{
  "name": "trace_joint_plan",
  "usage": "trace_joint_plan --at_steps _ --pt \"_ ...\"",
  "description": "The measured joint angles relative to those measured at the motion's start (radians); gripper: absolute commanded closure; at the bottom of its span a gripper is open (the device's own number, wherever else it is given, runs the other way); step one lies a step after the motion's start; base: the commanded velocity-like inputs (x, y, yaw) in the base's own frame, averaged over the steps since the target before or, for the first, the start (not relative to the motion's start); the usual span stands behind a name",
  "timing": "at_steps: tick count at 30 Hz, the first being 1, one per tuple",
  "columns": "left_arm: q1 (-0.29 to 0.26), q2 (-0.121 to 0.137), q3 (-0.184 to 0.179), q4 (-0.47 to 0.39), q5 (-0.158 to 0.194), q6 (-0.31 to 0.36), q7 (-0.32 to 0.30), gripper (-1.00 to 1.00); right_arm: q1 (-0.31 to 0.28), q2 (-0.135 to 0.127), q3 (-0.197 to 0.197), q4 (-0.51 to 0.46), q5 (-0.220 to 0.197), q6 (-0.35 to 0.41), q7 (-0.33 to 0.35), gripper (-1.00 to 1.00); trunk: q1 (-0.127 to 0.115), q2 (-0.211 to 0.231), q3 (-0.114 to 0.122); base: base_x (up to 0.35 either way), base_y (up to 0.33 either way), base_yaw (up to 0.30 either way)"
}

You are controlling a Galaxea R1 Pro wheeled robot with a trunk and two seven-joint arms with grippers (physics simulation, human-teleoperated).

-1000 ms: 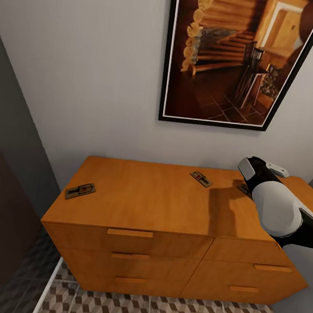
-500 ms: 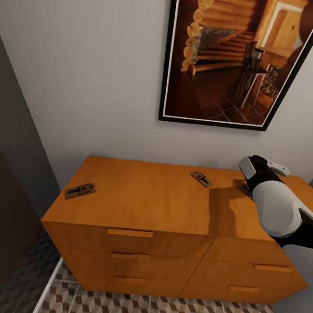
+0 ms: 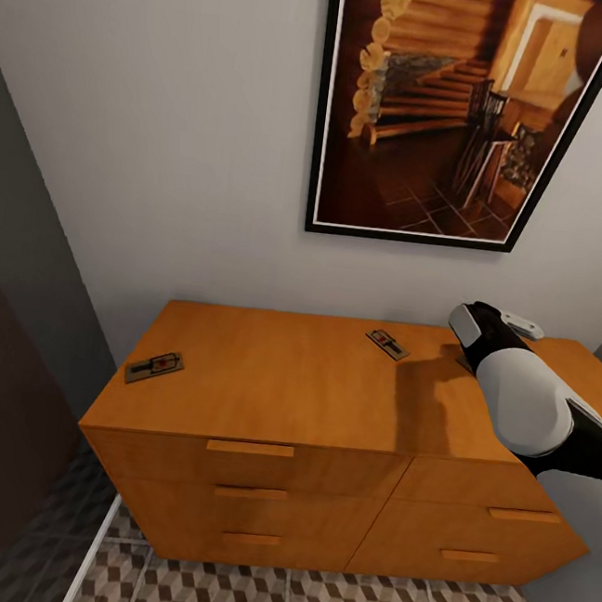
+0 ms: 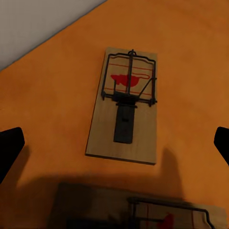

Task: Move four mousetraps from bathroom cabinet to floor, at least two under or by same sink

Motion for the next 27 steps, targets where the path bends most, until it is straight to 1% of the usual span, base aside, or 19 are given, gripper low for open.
trace_joint_plan --at_steps 19,27 --pt "0.0 0.001 0.0 0.0 0.0 0.0 0.0 -1.0 0.0 -0.001 -0.001 0.0 0.0 -0.001 0.001 -1.0 0.0 0.0 0.0 0.0 0.0 0.0" --pt "0.0 0.001 0.0 0.0 0.0 0.0 0.0 -1.0 0.0 -0.003 -0.004 -0.002 0.0 -0.001 0.025 -1.0 0.0 0.0 0.0 0.0 0.0 0.0"
